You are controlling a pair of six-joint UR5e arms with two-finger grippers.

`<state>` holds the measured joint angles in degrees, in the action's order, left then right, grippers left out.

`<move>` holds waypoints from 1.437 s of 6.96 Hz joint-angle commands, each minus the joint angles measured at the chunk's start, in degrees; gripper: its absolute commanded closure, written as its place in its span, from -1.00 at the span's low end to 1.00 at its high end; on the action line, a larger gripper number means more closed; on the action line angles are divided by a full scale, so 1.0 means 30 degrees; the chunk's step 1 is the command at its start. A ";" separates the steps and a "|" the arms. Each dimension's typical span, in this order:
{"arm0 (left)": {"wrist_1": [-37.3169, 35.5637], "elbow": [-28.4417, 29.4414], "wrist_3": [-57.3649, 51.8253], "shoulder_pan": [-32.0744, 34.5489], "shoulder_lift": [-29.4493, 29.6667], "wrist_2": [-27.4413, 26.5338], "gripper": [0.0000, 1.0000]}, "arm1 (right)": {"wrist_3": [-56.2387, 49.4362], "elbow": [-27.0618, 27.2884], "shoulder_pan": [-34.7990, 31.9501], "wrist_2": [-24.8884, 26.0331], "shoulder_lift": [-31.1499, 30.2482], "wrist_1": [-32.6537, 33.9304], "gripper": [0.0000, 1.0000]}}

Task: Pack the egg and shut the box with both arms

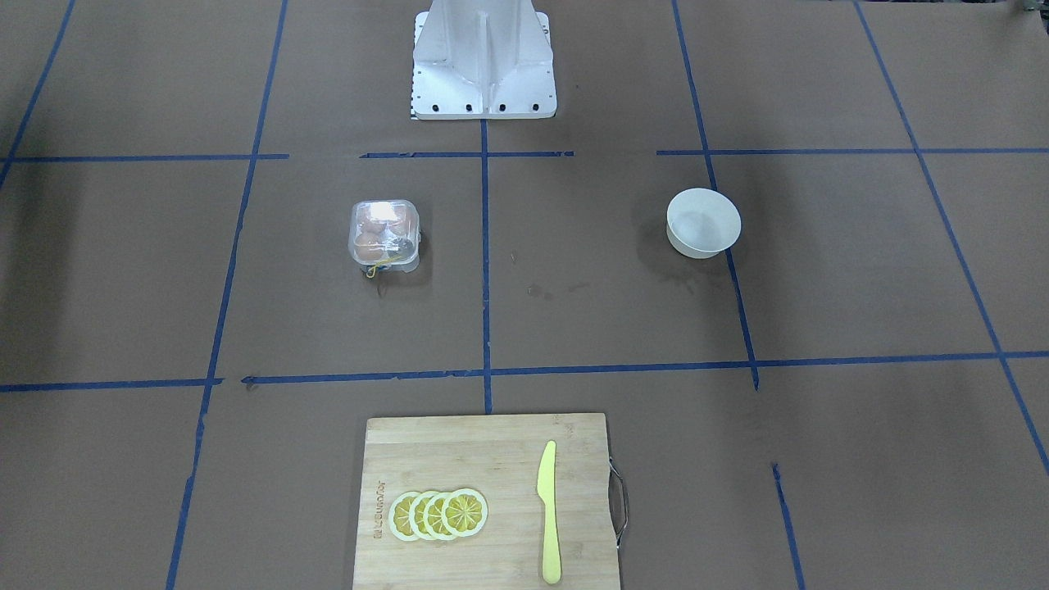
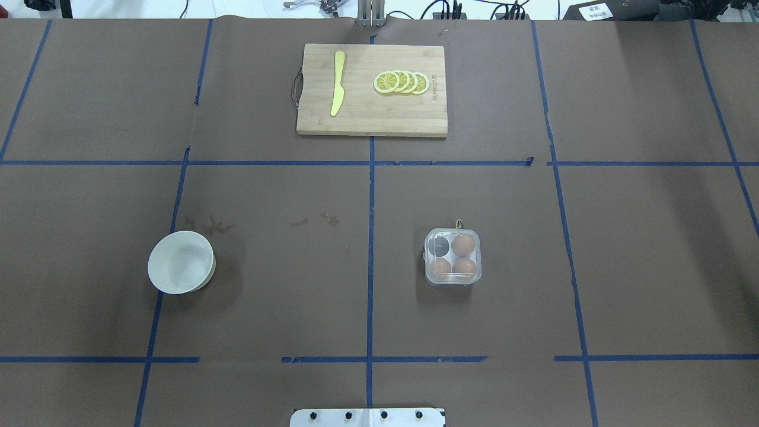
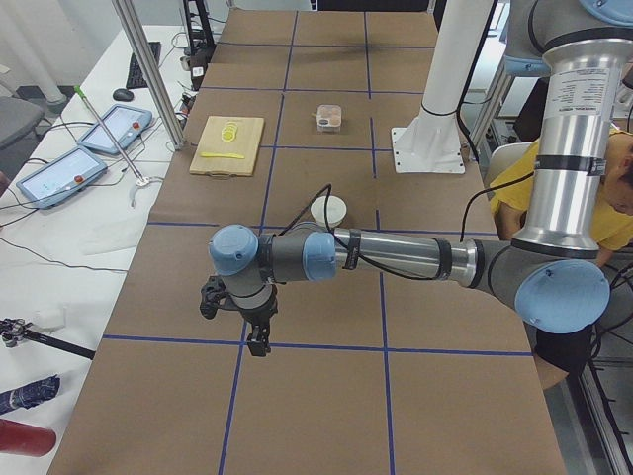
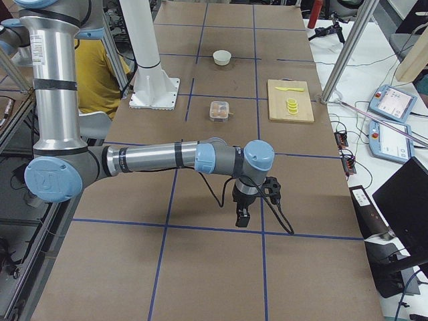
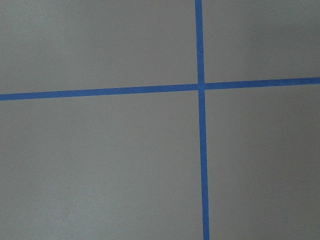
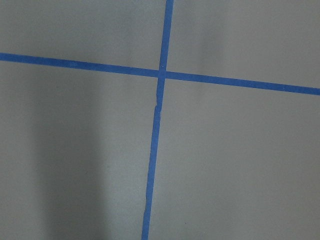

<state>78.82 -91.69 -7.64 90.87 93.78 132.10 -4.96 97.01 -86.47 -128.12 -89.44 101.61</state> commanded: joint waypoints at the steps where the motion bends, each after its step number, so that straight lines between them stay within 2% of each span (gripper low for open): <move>1: 0.0034 0.0005 -0.0001 0.0002 -0.0001 0.0029 -1.00 | 0.0014 0.0006 -0.0006 -0.0010 -0.0012 -0.0001 -1.00; 8: 0.0064 0.0240 -0.0001 -0.0028 0.0028 0.0030 -1.00 | -0.0161 0.0093 -0.0211 -0.0097 -0.0245 -0.0030 -1.00; 10: 0.0064 0.0240 -0.0001 -0.0028 0.0028 0.0030 -1.00 | -0.1678 0.0211 -0.0269 -0.0098 -0.0305 -0.0031 -1.00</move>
<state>79.01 -90.95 -7.65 90.79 93.87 132.19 -7.51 97.53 -87.17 -128.39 -90.24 101.52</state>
